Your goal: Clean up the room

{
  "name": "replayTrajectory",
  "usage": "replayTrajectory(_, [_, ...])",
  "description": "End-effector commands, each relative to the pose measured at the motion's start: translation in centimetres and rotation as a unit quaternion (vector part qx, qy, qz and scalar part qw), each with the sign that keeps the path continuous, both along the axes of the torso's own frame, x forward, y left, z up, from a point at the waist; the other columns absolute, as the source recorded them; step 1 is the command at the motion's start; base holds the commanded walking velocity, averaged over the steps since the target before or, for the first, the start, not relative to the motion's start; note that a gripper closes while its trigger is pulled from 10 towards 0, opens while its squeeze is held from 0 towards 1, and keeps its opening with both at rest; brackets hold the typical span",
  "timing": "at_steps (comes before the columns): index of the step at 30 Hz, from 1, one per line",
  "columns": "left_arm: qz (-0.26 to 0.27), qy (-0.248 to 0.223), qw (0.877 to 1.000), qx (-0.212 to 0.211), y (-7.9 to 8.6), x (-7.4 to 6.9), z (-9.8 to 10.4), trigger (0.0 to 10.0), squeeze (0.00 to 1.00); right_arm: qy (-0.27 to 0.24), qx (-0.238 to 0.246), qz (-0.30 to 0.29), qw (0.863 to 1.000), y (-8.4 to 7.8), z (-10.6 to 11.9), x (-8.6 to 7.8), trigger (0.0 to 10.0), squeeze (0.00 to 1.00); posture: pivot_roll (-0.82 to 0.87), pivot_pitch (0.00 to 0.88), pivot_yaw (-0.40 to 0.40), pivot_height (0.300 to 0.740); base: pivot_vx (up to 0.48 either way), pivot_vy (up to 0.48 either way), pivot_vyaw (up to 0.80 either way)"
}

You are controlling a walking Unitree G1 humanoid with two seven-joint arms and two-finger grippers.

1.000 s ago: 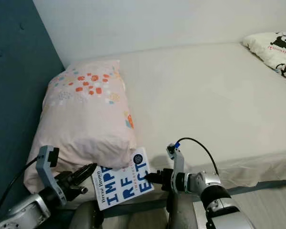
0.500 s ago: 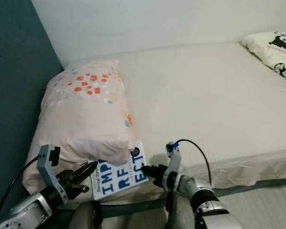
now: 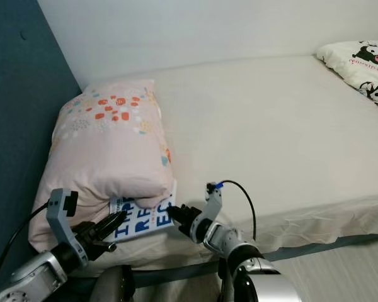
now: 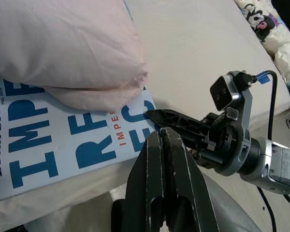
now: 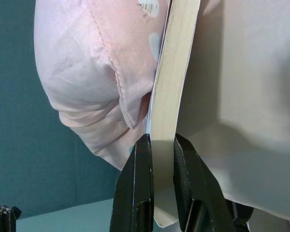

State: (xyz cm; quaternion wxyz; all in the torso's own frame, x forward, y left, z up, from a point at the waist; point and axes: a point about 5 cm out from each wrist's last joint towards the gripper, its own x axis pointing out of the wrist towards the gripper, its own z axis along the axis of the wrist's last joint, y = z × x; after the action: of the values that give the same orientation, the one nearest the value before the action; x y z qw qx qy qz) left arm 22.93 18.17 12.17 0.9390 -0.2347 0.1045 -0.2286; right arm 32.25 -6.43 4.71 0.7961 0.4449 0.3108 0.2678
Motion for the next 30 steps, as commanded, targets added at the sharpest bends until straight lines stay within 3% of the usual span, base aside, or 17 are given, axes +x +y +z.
replayTrajectory(1, [0.019, 0.003, 1.000, 0.004, 0.5, 0.1, -0.3, 10.0, 0.00, -0.021, 0.003, -0.012, 1.000, 0.3, 1.4, 1.1, 0.0, 0.00, 0.02, 0.216, -0.009, 0.587, 0.000, 0.000, 0.00])
replayTrajectory(10, [0.013, -0.001, 1.000, -0.001, -0.1, 0.0, -0.3, 10.0, 0.00, -0.015, -0.021, -0.011, 1.000, -0.4, 0.9, 1.0, 0.0, 0.00, 0.02, 0.208, -0.016, 0.587, 0.000, 0.000, 0.00])
replayTrajectory(11, [0.013, -0.001, 1.000, -0.002, -0.2, 0.0, -0.3, 10.0, 0.00, -0.014, -0.025, -0.013, 1.000, -0.5, 0.8, 1.0, 3.3, 0.00, 0.02, 0.204, -0.014, 0.587, 0.000, 0.000, 0.00])
replayTrajectory(12, [0.013, -0.001, 1.000, -0.002, -0.2, 0.0, -0.3, 10.0, 0.00, -0.014, -0.025, -0.013, 1.000, -0.5, 0.8, 1.0, 3.3, 0.00, 0.02, 0.204, -0.014, 0.587, 0.000, 0.000, 0.00])
replayTrajectory(13, [0.007, -0.001, 1.000, -0.005, -0.5, -0.1, -0.3, 10.0, 0.00, -0.006, -0.047, -0.023, 0.999, -1.0, 0.3, 0.8, 9.6, 0.03, 0.02, 0.205, -0.013, 0.587, 0.000, 0.000, 0.00])
replayTrajectory(14, [0.006, -0.001, 1.000, -0.006, -0.6, -0.1, -0.3, 10.0, 0.00, -0.005, -0.052, -0.025, 0.998, -1.1, 0.1, 0.8, 9.6, 0.03, 0.02, 0.205, -0.013, 0.587, 0.000, 0.000, 0.00])
replayTrajectory(15, [-0.001, 0.000, 1.000, -0.011, -1.0, -0.1, -0.3, 10.0, 0.00, 0.006, -0.052, -0.037, 0.998, -1.5, -0.3, 0.6, 10.0, 1.00, 0.02, 0.204, -0.011, 0.587, 0.000, 0.000, 0.00])
replayTrajectory(25, [-0.017, -0.006, 0.999, -0.038, -2.0, -0.3, 0.0, 10.0, 0.00, 0.016, -0.044, -0.087, 0.995, -2.9, -0.7, 0.7, 10.0, 1.00, 0.02, 0.200, -0.011, 0.587, 0.000, 0.000, 0.00])
replayTrajectory(26, [-0.019, -0.006, 0.999, -0.046, -2.2, -0.4, 0.1, 10.0, 0.00, 0.015, -0.061, -0.092, 0.994, -3.2, -0.8, 0.7, 10.0, 1.00, 0.02, 0.200, -0.011, 0.587, 0.000, 0.000, 0.00])
replayTrajectory(27, [-0.021, -0.007, 0.998, -0.056, -2.4, -0.6, 0.3, 10.0, 0.00, 0.005, -0.090, -0.085, 0.992, -3.7, -1.0, 0.6, 10.0, 0.31, 0.02, 0.193, -0.017, 0.587, 0.000, 0.000, 0.00])
replayTrajectory(28, [-0.023, -0.008, 0.998, -0.064, -2.7, -0.7, 0.4, 10.0, 0.00, -0.004, -0.121, -0.072, 0.990, -4.1, -1.2, 0.5, 10.0, 0.00, 0.02, 0.191, -0.019, 0.587, 0.000, 0.000, 0.00])
replayTrajectory(30, [-0.024, -0.008, 0.997, -0.068, -2.8, -0.8, 0.5, 10.0, 0.00, -0.010, -0.142, -0.062, 0.988, -4.3, -1.4, 0.3, 10.0, 0.00, 0.02, 0.191, -0.019, 0.587, 0.000, 0.000, 0.00])
